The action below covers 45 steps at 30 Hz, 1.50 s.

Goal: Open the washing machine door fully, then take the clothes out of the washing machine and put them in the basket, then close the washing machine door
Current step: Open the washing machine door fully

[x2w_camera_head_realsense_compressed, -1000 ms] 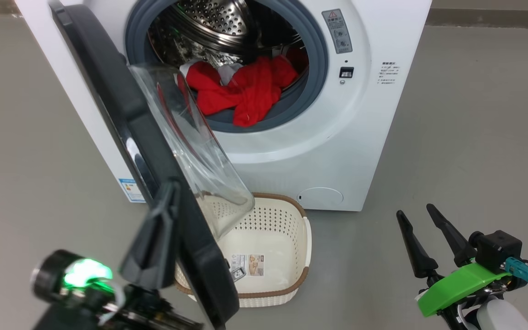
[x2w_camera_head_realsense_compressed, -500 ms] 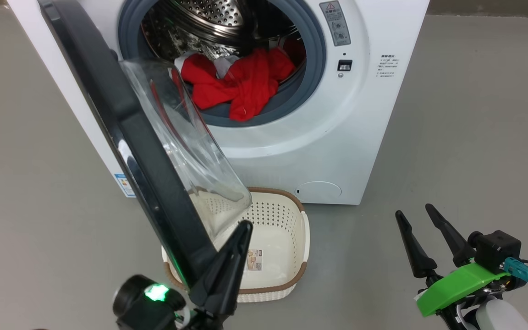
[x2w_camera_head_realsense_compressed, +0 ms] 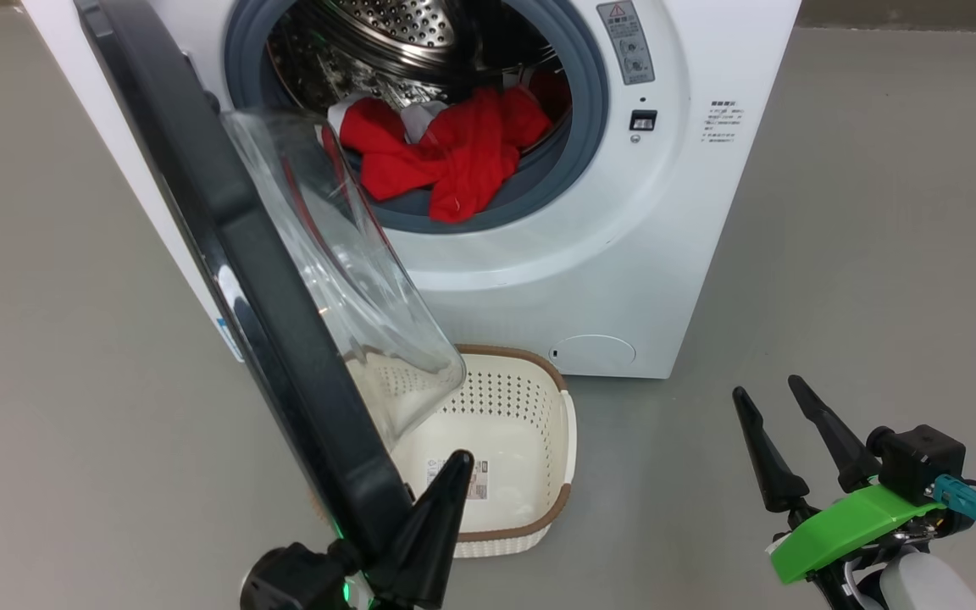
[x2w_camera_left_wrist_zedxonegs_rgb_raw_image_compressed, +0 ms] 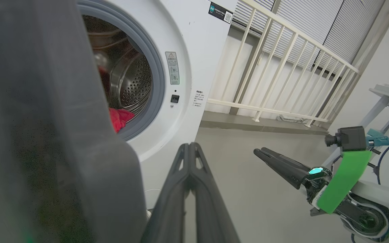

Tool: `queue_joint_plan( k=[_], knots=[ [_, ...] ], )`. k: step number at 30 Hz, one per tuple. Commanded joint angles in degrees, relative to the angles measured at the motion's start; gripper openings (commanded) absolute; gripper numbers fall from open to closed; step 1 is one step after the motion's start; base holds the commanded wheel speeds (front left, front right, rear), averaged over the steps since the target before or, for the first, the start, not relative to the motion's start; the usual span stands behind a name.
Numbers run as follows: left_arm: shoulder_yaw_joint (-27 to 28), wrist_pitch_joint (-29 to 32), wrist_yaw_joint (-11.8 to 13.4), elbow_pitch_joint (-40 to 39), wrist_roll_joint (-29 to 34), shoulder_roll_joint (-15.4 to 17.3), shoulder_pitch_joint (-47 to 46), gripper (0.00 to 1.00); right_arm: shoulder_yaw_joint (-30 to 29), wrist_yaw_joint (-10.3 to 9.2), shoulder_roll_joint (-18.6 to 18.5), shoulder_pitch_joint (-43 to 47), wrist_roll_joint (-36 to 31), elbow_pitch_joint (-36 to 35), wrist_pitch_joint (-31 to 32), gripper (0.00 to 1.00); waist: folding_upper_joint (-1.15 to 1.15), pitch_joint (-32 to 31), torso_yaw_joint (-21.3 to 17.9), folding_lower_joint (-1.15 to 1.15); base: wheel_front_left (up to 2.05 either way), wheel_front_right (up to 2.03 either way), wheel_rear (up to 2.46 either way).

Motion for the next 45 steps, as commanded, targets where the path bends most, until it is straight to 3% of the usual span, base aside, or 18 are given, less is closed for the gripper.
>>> queue_joint_plan(
  k=[1, 10, 30, 45],
  knots=[
    [1.88, -0.46, 0.89, -0.33, -0.49, 0.17, -1.27, 0.00, 1.10, 0.16, 0.02, -1.18, 0.08, -1.32, -0.69, 1.00, 0.00, -0.08, 0.12, 0.00, 0.00, 0.00, 0.00],
    [2.04, -0.80, 2.15, 1.49, -1.03, 0.46, -1.50, 0.00, 0.95, 0.16, 0.24, -0.63, 0.08, -1.10, -0.69, 1.00, 0.00, -0.68, 2.42, 0.00, 0.00, 0.00, 0.00],
    [3.85, 0.55, 4.51, 0.49, -1.29, 2.99, 0.26, 0.00, 1.38, 0.16, 1.05, -0.28, 0.22, -0.76, -0.69, 1.00, 0.00, -0.89, 11.48, 0.00, 0.00, 0.00, 0.00],
    [7.49, 1.78, 6.74, -0.86, -1.53, 6.53, 1.76, 0.00, 1.77, 0.16, 1.31, 0.34, 0.21, -0.39, -0.69, 1.00, 0.00, -1.67, 15.58, 0.00, 0.00, 0.00, 0.00]
  ],
)
